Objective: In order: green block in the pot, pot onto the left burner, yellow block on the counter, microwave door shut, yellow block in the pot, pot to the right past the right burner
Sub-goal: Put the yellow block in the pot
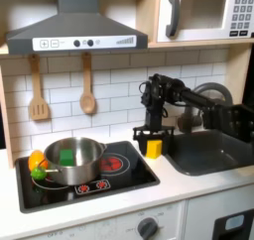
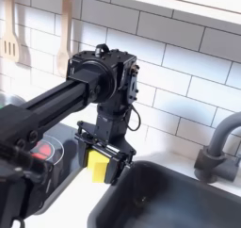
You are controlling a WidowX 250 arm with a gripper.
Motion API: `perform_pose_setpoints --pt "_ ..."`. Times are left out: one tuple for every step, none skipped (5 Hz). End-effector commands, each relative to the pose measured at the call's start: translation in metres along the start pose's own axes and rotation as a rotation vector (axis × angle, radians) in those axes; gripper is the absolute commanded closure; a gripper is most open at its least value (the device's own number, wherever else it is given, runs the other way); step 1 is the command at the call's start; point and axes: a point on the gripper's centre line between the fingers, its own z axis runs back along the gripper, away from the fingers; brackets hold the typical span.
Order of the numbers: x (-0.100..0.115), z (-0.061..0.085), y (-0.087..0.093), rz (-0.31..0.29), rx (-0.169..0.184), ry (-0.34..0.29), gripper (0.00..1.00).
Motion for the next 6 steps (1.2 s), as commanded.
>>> perform_pose_setpoints --pt "-0.011 0.021 0.003 0.019 -0.008 -0.03 1.0" --pt "-0.023 0.037 0.012 0.053 -0.016 -0.042 1.0" --pt "-0.036 0.059 0.023 0.102 -0.005 -0.071 1.0" --pt "-0.05 0.071 0.038 0.156 0.025 -0.09 1.0" --pt "-0.063 0.081 0.053 0.197 0.049 -0.109 1.0" --pt "-0.067 0.08 0.067 0.217 0.067 -0.106 1.0"
